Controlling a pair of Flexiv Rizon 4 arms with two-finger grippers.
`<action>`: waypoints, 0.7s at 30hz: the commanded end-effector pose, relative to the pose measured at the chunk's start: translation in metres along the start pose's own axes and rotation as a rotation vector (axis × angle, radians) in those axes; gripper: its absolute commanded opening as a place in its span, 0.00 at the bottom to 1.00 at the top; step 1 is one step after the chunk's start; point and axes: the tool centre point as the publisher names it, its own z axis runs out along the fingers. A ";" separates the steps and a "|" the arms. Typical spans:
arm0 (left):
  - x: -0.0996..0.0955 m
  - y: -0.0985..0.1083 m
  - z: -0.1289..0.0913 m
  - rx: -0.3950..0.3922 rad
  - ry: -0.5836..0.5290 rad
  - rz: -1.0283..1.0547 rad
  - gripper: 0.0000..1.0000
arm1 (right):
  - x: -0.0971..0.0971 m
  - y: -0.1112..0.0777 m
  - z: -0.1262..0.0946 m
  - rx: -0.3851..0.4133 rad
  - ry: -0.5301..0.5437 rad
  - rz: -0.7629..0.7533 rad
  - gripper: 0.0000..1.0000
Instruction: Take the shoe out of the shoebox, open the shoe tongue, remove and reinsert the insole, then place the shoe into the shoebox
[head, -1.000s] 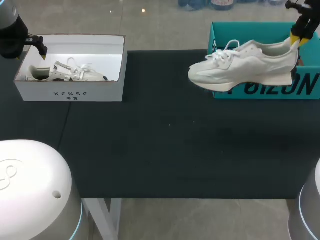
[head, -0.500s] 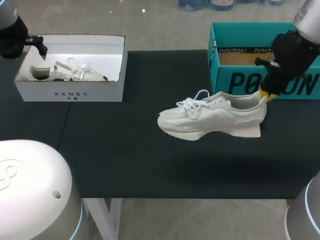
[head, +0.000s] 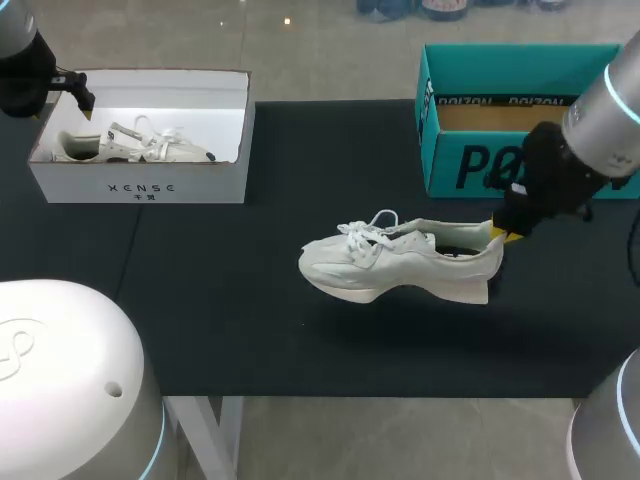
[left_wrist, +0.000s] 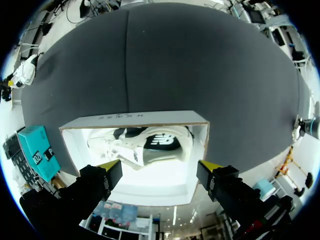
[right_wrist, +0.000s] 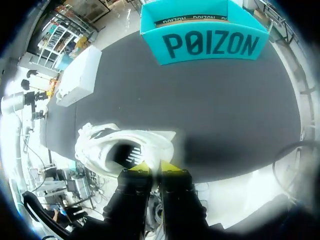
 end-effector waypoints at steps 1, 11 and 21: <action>0.000 -0.001 0.000 -0.002 0.002 0.001 1.00 | 0.004 0.002 0.025 -0.016 0.002 0.009 0.00; 0.000 -0.001 0.000 -0.002 0.002 0.001 1.00 | 0.004 0.018 0.068 -0.003 -0.011 0.009 0.00; 0.000 -0.001 0.000 -0.002 0.002 0.001 1.00 | 0.009 0.025 0.093 -0.012 0.010 -0.024 0.00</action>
